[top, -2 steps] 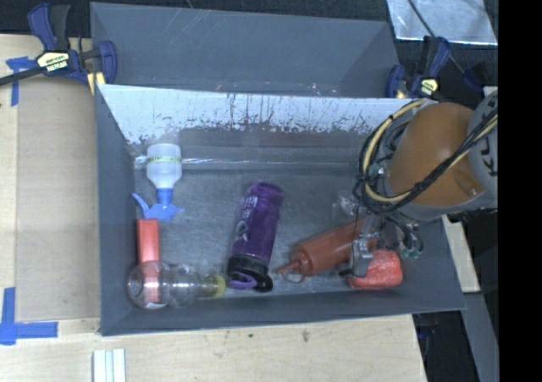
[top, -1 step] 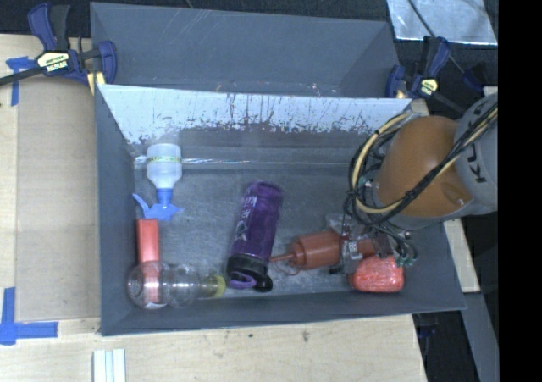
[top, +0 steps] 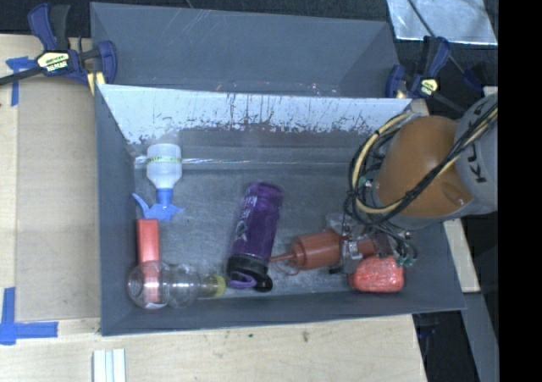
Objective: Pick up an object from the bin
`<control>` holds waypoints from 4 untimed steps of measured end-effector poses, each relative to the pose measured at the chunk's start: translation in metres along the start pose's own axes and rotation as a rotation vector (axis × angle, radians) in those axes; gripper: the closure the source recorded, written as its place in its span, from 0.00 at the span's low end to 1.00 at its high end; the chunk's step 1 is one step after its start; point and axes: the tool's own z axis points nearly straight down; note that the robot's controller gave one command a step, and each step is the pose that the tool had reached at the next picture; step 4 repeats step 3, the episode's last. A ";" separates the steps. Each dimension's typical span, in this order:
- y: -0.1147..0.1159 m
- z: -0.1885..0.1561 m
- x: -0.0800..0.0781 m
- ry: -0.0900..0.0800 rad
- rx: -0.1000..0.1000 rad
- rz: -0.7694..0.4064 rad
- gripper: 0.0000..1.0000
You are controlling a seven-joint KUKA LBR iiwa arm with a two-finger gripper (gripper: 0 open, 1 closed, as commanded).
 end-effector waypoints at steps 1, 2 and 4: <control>-0.001 -0.007 0.001 0.005 -0.002 0.001 1.00; 0.012 -0.035 -0.020 -0.011 0.002 0.056 1.00; 0.027 -0.229 0.008 0.001 0.000 -0.006 1.00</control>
Offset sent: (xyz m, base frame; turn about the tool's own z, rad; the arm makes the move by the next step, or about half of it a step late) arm 0.0341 0.0367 -0.0075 0.1181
